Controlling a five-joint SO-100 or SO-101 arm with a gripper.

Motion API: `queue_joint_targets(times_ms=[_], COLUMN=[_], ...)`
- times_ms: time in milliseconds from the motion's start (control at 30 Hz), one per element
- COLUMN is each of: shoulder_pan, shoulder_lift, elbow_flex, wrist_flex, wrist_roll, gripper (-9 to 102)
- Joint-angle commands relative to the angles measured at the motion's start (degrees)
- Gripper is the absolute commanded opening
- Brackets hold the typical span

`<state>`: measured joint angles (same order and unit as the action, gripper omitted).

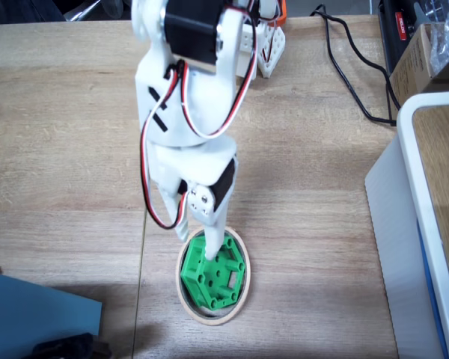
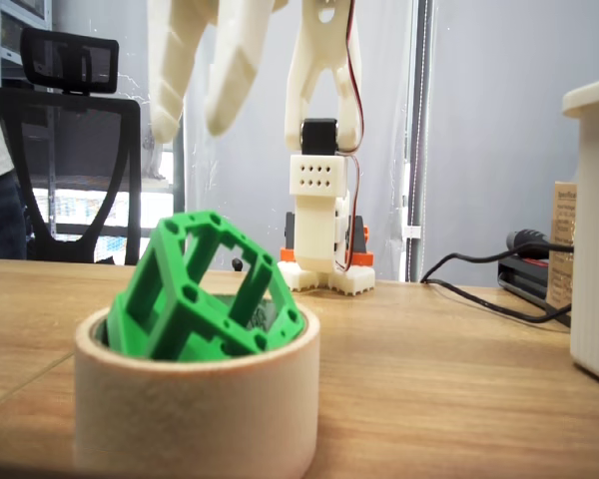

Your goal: Grasp a component and put it in the bin.

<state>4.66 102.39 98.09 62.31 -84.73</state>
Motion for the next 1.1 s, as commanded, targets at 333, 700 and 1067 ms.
queue_joint_targets(times_ms=[333,700,1067], shoulder_pan=[0.7,8.9,22.0], shoulder_lift=[19.8,33.9,54.3], elbow_flex=[6.8,16.3,35.4], wrist_flex=[-0.3,-0.7,-0.9], wrist_roll=[0.3,-0.3,-1.5], gripper=[13,2,0])
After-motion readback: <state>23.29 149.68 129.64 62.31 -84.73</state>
